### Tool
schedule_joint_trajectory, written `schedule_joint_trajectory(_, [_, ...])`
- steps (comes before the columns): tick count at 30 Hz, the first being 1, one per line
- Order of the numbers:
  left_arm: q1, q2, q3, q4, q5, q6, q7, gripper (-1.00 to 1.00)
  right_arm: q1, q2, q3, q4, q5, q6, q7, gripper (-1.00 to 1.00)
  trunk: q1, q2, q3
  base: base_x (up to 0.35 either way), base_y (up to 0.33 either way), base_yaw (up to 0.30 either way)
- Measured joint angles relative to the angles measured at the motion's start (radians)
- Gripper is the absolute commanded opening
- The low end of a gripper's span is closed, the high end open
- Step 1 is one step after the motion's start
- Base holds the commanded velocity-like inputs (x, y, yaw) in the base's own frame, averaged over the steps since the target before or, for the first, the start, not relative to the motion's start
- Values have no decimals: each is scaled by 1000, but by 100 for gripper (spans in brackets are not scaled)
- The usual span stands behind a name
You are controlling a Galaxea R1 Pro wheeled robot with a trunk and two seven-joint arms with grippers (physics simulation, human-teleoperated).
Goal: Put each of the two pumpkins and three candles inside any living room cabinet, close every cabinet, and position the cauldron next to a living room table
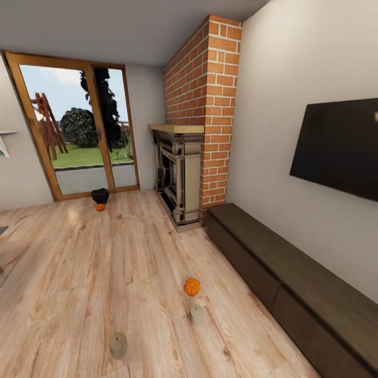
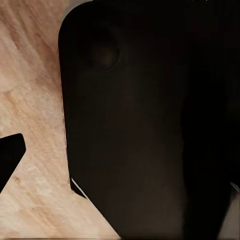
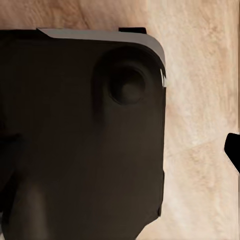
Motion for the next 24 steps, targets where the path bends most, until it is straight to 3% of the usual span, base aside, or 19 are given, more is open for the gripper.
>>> schedule_joint_trajectory(1, [0,1,0,0,2,0,0,100,0,-1,0,0,0,-6,0,100,-4,7,3,0,0,0])
schedule_joint_trajectory(2, [0,3,1,0,7,0,0,100,0,-4,0,0,1,-207,-1,100,-8,14,6,0,0,0])
schedule_joint_trajectory(7, [0,22,0,-15,28,-1,1,100,0,-9,2,1,0,-322,-2,100,-27,49,22,0,0,0])
schedule_joint_trajectory(10, [0,32,5,-62,48,-4,1,100,0,-9,3,-6,0,-334,-3,100,-38,70,31,0,0,0])
schedule_joint_trajectory(13, [-1,39,20,-153,101,-5,0,100,0,-6,4,-52,-1,-341,-3,100,-50,91,41,0,0,0])
schedule_joint_trajectory(15, [-1,40,23,-210,114,-5,0,100,0,-3,4,-76,-1,-342,-3,100,-58,105,47,0,0,0])
schedule_joint_trajectory(18, [-1,41,25,-315,122,-6,-1,100,0,13,5,-117,-1,-343,-3,100,-69,126,57,0,0,0])
schedule_joint_trajectory(21, [-2,40,26,-362,125,-6,-1,100,0,22,5,-176,-2,-343,-4,100,-81,147,66,0,0,0])
schedule_joint_trajectory(24, [-17,39,26,-405,126,-6,-1,100,0,31,4,-306,-1,-346,-5,100,-92,168,76,0,0,0])
